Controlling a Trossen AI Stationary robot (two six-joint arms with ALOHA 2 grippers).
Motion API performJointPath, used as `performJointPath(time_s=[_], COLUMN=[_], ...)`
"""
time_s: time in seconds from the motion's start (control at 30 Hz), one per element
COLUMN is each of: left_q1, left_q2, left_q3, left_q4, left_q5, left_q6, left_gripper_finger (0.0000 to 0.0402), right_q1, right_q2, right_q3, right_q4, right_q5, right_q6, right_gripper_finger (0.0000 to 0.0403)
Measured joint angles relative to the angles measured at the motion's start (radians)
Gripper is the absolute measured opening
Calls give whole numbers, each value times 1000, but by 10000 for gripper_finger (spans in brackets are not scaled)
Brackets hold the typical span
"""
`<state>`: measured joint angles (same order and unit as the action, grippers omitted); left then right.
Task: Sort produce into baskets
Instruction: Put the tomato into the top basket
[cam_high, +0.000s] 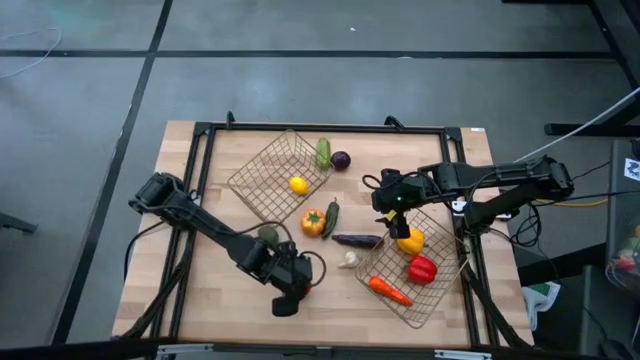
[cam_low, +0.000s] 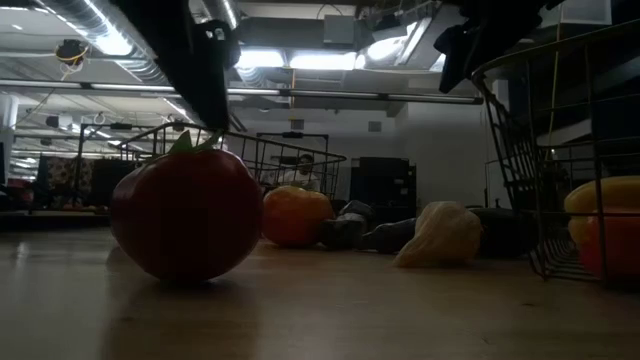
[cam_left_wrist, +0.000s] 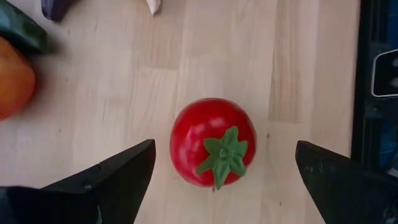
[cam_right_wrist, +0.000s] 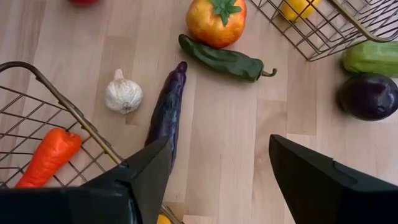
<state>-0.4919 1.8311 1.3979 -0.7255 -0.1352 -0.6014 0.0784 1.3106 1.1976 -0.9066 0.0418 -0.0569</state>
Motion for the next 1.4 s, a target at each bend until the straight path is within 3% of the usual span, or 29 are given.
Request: performJointPath(time_s=[0.53,1.4], left_q1=[-1,7], left_q2=[14,177], left_q3=[0,0], left_q4=[17,31], left_q5=[-2,2], left_q6=[-55,-54], left_gripper_finger=[379,373], right_q1=[0,0], right_q2=[0,0], right_q3=[0,0], right_q4=[1,45], right_q5=[0,0], right_q6=[0,0], right_gripper_finger=[269,269])
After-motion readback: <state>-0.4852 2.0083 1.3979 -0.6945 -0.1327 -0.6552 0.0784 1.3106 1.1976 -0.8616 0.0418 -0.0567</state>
